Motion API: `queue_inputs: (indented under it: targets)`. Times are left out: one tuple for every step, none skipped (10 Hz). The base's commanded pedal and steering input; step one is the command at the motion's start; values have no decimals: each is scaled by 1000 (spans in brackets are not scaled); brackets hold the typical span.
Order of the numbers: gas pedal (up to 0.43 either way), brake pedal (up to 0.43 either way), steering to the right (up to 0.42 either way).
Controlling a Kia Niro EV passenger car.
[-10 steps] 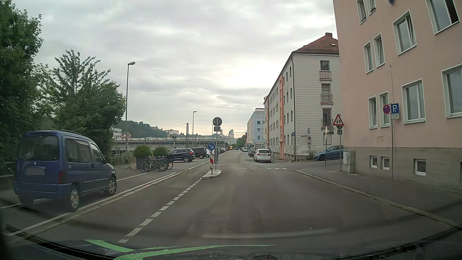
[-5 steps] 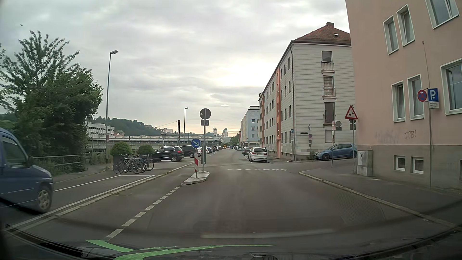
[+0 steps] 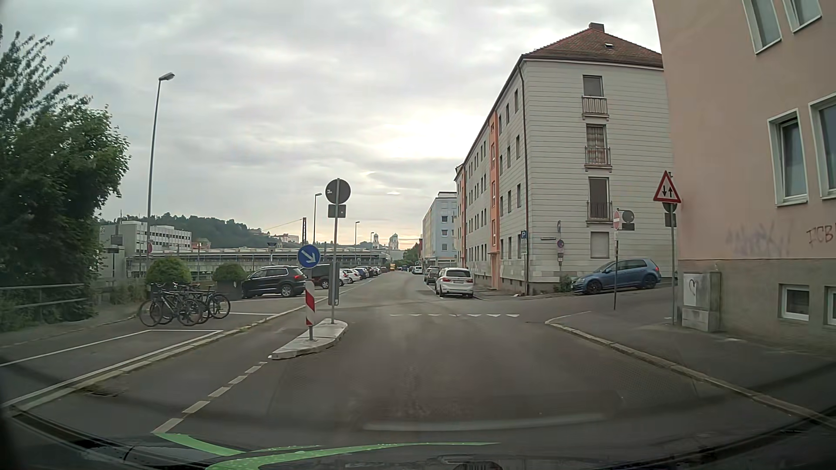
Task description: Follow the waypoints while adhering to traffic rules and regulations
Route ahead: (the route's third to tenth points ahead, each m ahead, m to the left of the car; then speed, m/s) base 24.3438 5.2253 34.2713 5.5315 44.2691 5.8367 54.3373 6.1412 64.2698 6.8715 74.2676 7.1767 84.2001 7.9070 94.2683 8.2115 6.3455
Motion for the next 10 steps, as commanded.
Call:
queue_inputs:
  targets:
    - [0,18,18]
    - [0,122,12]
    - [0,152,7]
    - [0,177,2]
    - [0,189,-1]
    - [0,195,-5]
    - [0,195,-9]
    - [0,201,-12]
    - [0,201,-13]
    - [0,201,-14]
